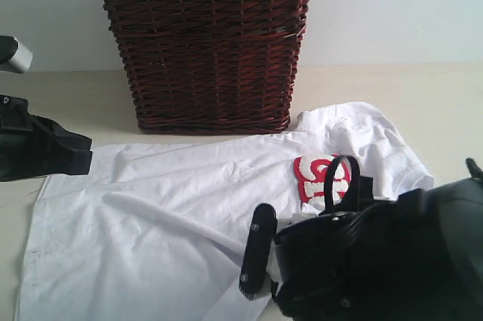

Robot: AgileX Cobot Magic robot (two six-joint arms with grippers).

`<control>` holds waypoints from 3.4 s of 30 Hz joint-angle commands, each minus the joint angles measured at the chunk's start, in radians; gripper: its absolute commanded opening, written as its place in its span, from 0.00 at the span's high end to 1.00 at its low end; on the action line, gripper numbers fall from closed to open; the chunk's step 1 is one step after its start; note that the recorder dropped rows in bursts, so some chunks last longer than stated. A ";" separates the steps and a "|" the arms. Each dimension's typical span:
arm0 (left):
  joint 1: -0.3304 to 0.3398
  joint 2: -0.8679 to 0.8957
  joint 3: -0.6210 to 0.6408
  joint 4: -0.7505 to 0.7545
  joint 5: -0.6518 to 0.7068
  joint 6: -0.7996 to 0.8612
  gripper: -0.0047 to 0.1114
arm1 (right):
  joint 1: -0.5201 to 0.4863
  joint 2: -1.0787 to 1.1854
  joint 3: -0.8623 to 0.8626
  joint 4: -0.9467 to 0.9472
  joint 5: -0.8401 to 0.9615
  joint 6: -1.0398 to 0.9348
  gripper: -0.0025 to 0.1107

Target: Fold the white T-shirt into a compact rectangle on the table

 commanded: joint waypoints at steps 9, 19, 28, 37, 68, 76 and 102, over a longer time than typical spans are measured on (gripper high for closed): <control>0.003 -0.005 0.004 -0.005 -0.007 0.001 0.96 | -0.062 -0.034 -0.016 0.042 -0.283 0.168 0.53; 0.003 -0.005 0.004 -0.005 -0.007 0.001 0.96 | -0.065 0.002 -0.017 -0.081 -0.185 0.327 0.58; 0.003 -0.005 0.004 -0.005 -0.007 0.001 0.96 | -0.065 -0.017 -0.017 -0.005 -0.176 0.220 0.98; 0.003 -0.005 0.004 -0.005 -0.007 0.001 0.96 | -0.065 -0.184 -0.017 0.208 -0.186 -0.008 0.98; -0.030 0.010 0.012 -0.022 0.139 0.042 0.96 | -0.058 -0.299 -0.015 1.164 0.264 -0.937 0.60; -0.294 0.195 0.043 -0.145 0.132 0.185 0.96 | -0.066 -0.299 -0.015 0.125 0.109 0.032 0.75; 0.106 0.426 0.046 -0.106 0.255 0.080 0.96 | -0.777 -0.075 -0.125 0.263 -0.563 0.100 0.98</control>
